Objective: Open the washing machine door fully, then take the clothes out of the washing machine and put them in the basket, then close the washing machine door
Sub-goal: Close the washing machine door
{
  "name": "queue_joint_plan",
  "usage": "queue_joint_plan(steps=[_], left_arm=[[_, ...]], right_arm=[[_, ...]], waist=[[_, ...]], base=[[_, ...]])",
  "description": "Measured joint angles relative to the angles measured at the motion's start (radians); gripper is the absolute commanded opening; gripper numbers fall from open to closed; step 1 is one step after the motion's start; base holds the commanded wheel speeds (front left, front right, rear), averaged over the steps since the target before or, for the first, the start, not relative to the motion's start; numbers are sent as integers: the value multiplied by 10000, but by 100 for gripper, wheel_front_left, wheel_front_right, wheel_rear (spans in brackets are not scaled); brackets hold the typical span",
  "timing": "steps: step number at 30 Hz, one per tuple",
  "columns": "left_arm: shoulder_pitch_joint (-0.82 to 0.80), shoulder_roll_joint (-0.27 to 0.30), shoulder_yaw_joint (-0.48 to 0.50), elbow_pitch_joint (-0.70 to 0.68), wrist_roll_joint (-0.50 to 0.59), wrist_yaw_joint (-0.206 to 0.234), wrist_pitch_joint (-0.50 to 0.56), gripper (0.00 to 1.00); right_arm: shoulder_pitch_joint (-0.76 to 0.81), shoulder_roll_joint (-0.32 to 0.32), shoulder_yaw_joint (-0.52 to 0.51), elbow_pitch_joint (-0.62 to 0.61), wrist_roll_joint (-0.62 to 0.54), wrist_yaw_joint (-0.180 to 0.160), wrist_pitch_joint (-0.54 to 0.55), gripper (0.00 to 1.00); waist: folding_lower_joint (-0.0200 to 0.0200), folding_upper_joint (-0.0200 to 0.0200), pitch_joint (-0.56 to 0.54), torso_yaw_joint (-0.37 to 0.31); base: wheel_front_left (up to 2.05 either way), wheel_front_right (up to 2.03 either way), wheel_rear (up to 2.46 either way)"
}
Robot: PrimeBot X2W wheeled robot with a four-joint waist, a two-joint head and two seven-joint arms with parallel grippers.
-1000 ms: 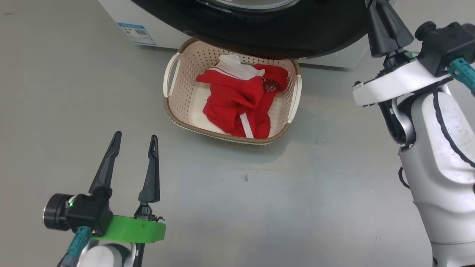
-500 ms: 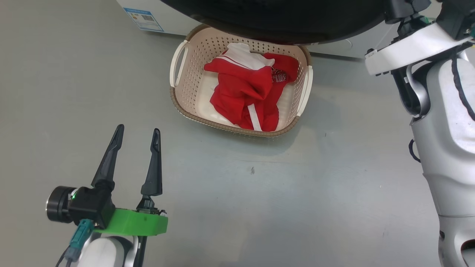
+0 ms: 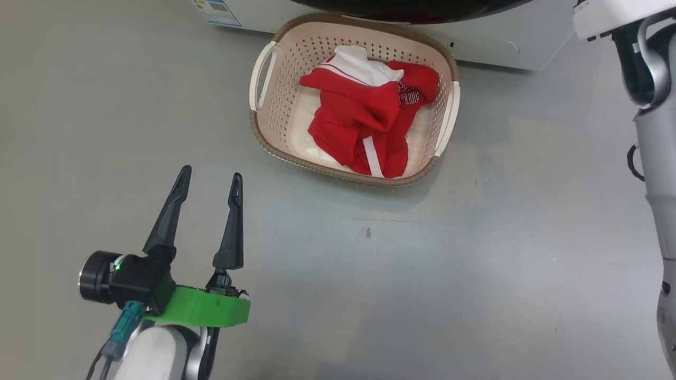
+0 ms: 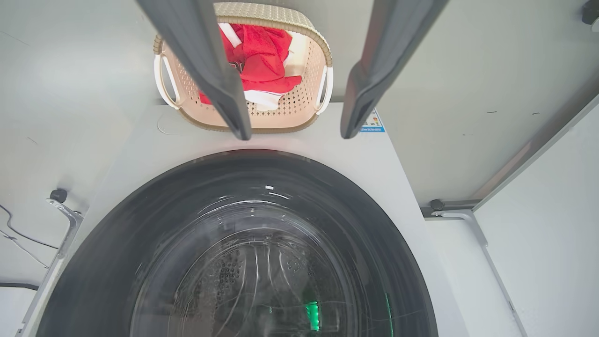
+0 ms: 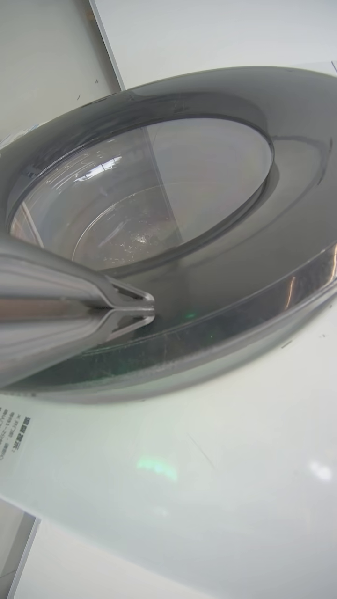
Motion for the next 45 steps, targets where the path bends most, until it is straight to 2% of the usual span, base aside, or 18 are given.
queue_joint_plan(steps=[12,28,38,43,44,45], left_arm=[[-129,-50,-54,205,0,-50,-27,100],[-301,-79,109,314,19,-81,-27,100],[-300,-84,257,384,151,-77,-27,100],[-298,-84,441,387,176,-69,-27,100],[-297,-84,449,385,205,-69,-27,100],[-295,-84,460,385,247,-69,-27,100]], right_arm=[[-727,-194,-142,662,-67,84,-226,0],[-779,399,-113,1509,834,86,-500,0],[360,477,40,1588,1112,86,-675,0],[1357,729,125,1593,1266,86,-708,0],[1557,779,119,1593,1329,86,-708,3],[1758,813,115,1593,1383,86,-708,33]], waist=[[0,0,42,109],[0,0,-253,-36],[-1,0,-693,-316],[-1,0,-972,-473],[-1,0,-1030,-507],[-1,0,-1090,-543]], base=[[0,0,0],[0,0,0],[0,0,0],[0,0,0],[0,0,0],[0,0,0]])
